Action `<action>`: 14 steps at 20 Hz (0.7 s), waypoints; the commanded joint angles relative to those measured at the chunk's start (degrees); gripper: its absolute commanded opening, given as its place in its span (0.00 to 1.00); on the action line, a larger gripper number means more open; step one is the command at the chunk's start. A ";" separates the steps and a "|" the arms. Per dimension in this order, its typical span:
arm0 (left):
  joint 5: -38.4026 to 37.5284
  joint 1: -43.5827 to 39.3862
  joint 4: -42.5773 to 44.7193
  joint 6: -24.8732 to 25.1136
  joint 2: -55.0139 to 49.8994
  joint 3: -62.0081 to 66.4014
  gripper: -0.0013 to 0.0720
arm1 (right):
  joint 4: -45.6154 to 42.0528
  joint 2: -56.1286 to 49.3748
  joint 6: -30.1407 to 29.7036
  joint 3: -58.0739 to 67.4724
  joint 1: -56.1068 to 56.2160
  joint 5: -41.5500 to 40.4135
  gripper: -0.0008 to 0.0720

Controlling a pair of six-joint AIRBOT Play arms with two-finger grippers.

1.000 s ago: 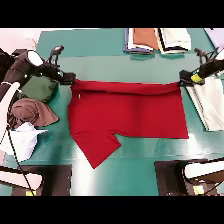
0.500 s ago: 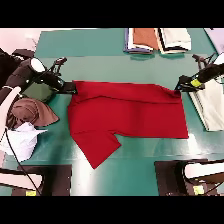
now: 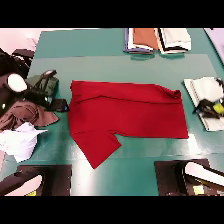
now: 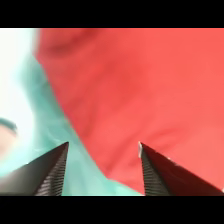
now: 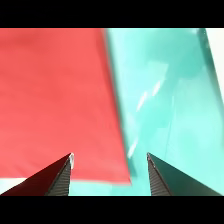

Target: Fold the shirts.

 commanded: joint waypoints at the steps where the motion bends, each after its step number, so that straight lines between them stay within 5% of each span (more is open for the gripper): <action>1: 1.49 0.02 -6.78 -0.09 6.88 -9.46 0.74 | 1.95 3.37 -3.06 -12.35 -8.94 -1.07 0.75; 7: 3.37 0.02 -8.59 -0.07 7.45 -10.38 0.74 | 3.41 3.34 -4.04 -21.33 -7.23 -7.13 0.73; 10: 3.30 0.02 -8.57 -0.02 7.45 -10.38 0.74 | 3.39 3.37 -4.00 -21.68 -2.54 -8.55 0.59; 12: 2.73 0.02 -8.55 0.00 7.48 -10.38 0.74 | 3.32 3.37 -4.07 -21.59 0.50 -8.31 0.26; 14: -0.15 0.02 -7.56 0.22 7.56 -10.38 0.74 | 3.08 3.98 -4.07 -21.59 3.34 -7.82 0.04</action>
